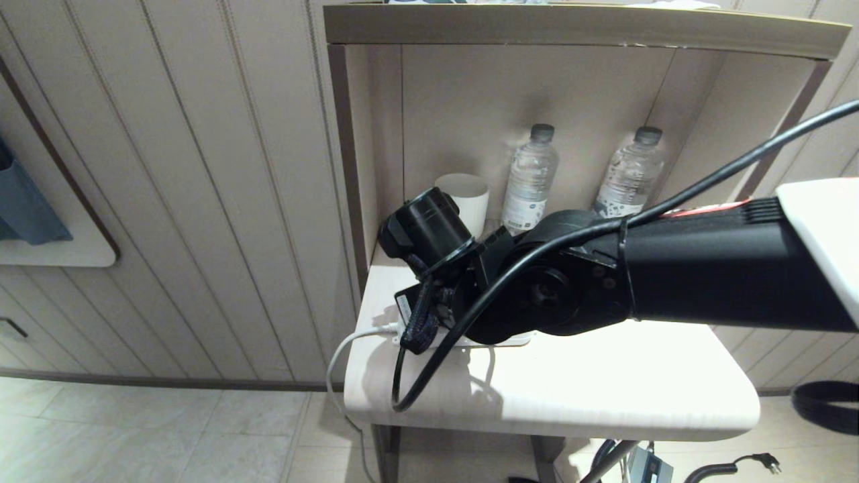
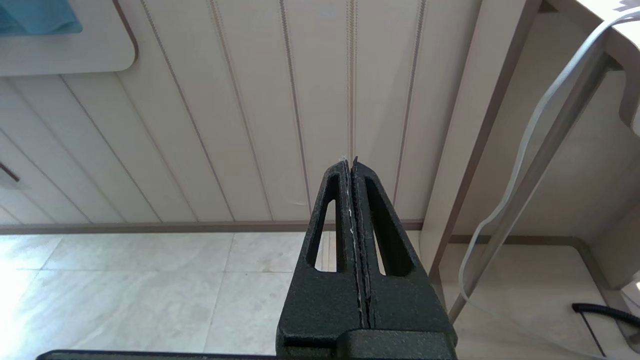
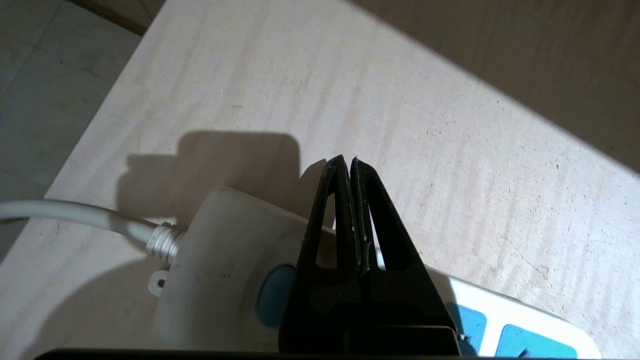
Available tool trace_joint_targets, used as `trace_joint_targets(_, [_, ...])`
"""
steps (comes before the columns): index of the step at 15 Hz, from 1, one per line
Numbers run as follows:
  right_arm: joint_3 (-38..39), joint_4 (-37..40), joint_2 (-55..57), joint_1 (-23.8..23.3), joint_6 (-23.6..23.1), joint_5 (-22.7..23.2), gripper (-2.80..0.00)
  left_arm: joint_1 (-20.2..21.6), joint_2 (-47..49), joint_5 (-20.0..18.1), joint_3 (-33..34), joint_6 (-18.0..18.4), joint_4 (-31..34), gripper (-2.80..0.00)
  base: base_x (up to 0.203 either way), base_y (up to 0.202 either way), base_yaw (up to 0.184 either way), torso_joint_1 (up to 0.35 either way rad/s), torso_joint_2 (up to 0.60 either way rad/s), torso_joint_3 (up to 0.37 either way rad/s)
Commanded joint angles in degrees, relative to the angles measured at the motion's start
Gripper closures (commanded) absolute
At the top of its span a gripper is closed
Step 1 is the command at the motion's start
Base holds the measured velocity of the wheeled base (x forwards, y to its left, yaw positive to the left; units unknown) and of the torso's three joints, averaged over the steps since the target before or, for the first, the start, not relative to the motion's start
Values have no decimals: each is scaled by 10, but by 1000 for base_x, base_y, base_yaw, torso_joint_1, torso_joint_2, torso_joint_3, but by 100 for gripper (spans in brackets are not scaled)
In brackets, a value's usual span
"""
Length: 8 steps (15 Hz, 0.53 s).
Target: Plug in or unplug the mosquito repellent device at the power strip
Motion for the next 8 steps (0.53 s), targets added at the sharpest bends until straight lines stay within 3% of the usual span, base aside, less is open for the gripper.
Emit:
trace_joint_targets(1, [10, 1, -16, 2, 1, -2, 0, 0, 0, 0, 0, 0, 0, 0, 0, 0, 0, 0, 0, 0])
trace_joint_targets(8, [50, 1, -43, 7, 1, -1, 0, 0, 0, 0, 0, 0, 0, 0, 0, 0, 0, 0, 0, 0])
